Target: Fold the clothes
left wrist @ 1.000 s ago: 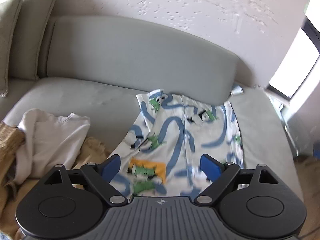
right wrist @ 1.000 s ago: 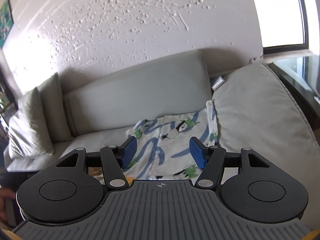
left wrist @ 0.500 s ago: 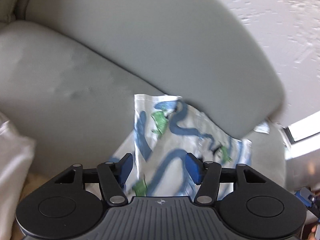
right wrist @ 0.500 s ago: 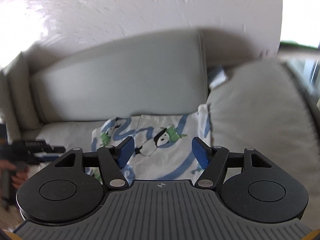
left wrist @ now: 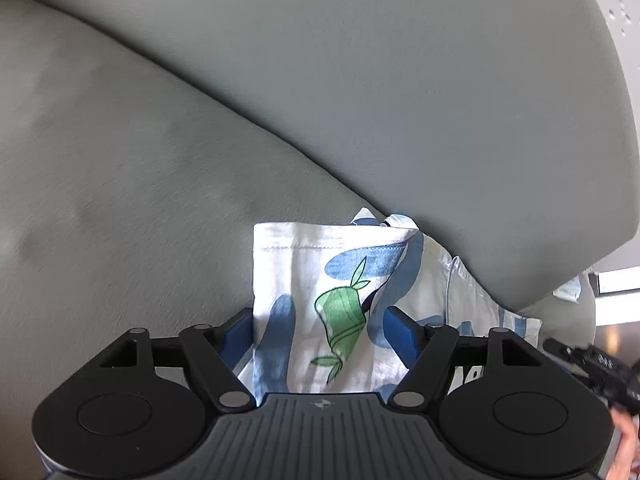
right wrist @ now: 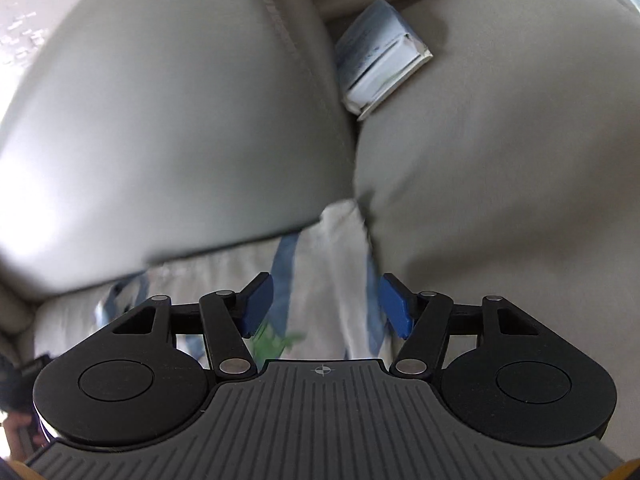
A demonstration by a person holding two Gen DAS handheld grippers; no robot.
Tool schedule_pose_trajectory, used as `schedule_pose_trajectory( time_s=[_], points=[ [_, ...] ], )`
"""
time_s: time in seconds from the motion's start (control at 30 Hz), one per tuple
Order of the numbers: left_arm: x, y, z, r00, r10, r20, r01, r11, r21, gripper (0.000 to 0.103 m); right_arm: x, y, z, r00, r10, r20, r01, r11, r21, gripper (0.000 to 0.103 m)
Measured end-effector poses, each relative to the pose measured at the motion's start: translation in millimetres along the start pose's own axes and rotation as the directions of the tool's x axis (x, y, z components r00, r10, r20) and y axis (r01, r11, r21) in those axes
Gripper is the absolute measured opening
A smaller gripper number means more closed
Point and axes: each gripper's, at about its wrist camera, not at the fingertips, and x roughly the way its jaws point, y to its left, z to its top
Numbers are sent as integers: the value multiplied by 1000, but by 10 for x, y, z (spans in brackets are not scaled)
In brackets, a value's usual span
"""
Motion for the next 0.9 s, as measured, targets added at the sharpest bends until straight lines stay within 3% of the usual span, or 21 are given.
schedule_pose_trajectory(
  time_s=[0.1,0.27,0.4,0.43,0.5,0.53,0.57,0.9],
  points=[
    [1,-46,49,1000,-2,8,1,999,51,70,122,-89,67,1000,17,-5,-17,1000,5,66],
    [57,-90,118,1000,12,1,-12,998,55,68,196,-232,78,997,80,13,-81,995,57,67],
    [54,-94,128,999,38,5,-38,998,46,50,224,-169,56,998,52,25,-52,998,30,66],
    [51,-95,127,999,50,8,-50,998,43,46,230,-154,50,999,45,28,-45,999,23,61],
    [36,-122,111,995,100,20,-101,993,52,25,244,-113,28,999,16,32,-16,1000,2,33],
    [18,-139,95,992,119,30,-121,991,57,18,249,-73,-9,999,-29,28,30,999,-26,7],
    [-3,-157,77,990,137,42,-139,988,62,0,212,-41,-56,998,-57,31,59,997,-46,4],
    [-928,-444,-267,975,132,180,-158,978,138,0,-902,145,-708,985,-40,166,58,993,-105,2]
  ],
)
